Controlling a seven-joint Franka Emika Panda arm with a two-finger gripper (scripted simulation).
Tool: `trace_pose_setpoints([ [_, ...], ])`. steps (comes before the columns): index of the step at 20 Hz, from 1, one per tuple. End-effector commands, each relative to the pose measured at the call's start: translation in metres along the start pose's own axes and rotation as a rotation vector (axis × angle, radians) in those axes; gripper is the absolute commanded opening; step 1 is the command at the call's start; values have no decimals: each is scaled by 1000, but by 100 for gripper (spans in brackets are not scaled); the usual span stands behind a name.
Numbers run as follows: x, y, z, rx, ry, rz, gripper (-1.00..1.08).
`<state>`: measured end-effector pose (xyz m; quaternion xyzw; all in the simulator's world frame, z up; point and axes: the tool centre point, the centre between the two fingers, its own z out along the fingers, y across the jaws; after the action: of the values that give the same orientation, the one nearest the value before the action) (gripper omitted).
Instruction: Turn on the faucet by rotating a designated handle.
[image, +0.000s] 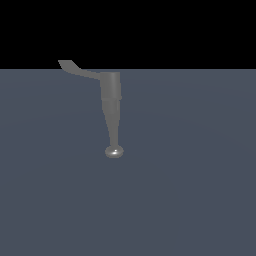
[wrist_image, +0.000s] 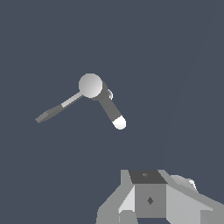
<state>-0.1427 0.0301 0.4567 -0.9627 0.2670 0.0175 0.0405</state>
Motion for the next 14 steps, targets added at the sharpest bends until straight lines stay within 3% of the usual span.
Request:
trace_pose_setpoints([
  [1, 7, -10, 7, 2, -4, 55, -100],
  [14, 38, -63, 48, -5, -10, 340, -100],
])
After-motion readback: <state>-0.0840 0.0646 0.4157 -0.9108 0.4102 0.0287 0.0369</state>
